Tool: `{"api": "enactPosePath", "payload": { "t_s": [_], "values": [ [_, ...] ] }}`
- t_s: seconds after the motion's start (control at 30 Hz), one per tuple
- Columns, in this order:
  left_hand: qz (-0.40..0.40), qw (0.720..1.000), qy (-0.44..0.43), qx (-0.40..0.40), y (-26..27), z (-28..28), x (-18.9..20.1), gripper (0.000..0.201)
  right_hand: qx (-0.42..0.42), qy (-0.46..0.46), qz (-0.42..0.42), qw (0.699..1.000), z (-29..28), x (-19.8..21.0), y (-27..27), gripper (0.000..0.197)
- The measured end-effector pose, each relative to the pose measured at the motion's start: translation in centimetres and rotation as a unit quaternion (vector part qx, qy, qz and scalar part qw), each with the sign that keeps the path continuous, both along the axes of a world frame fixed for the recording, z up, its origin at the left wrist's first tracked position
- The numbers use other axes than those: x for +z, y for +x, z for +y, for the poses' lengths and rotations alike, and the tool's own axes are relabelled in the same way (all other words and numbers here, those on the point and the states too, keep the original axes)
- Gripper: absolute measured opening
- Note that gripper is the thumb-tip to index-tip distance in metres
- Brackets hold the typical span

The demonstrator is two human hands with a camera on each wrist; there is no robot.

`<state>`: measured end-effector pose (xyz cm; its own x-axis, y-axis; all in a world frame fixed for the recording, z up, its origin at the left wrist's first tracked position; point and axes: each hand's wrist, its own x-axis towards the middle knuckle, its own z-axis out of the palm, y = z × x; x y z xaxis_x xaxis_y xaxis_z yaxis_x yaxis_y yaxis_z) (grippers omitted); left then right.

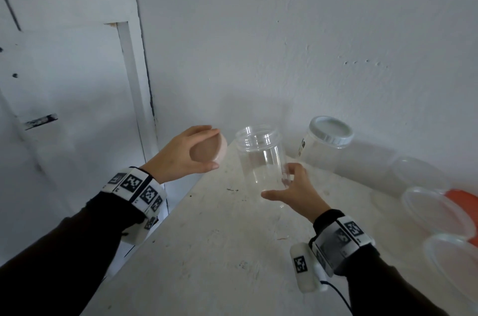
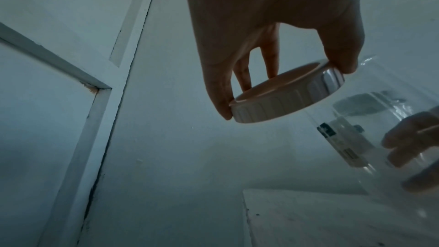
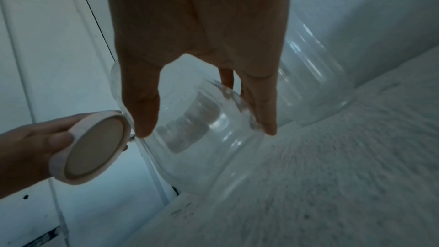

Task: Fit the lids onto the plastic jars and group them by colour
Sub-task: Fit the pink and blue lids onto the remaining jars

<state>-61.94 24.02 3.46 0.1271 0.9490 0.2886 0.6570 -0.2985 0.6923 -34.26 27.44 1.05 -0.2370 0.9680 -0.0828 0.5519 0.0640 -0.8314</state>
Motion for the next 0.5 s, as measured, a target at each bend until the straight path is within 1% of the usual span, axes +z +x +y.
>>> {"api": "enactPosePath", "payload": {
  "t_s": [0.17, 0.3, 0.4, 0.5],
  "values": [
    [-0.009, 0.999, 0.032, -0.022, 1.2, 0.9, 0.8, 0.08, 0.009, -0.002, 0.016, 1.0, -0.6, 0.1, 0.6, 0.087],
    [-0.018, 0.998, 0.051, -0.032, 2.4, 1.9, 1.6, 0.08, 0.024, 0.016, 0.05, 0.998, -1.2, 0.2, 1.4, 0.091],
    [-0.022, 0.997, 0.066, -0.045, 3.5, 2.6, 2.2, 0.079, 0.022, 0.03, 0.037, 0.999, -1.6, 0.1, 1.9, 0.093],
    [-0.025, 0.995, 0.074, -0.063, 4.8, 3.3, 2.7, 0.078, -0.001, 0.049, 0.027, 0.998, -1.8, 0.1, 2.4, 0.091]
  ]
}}
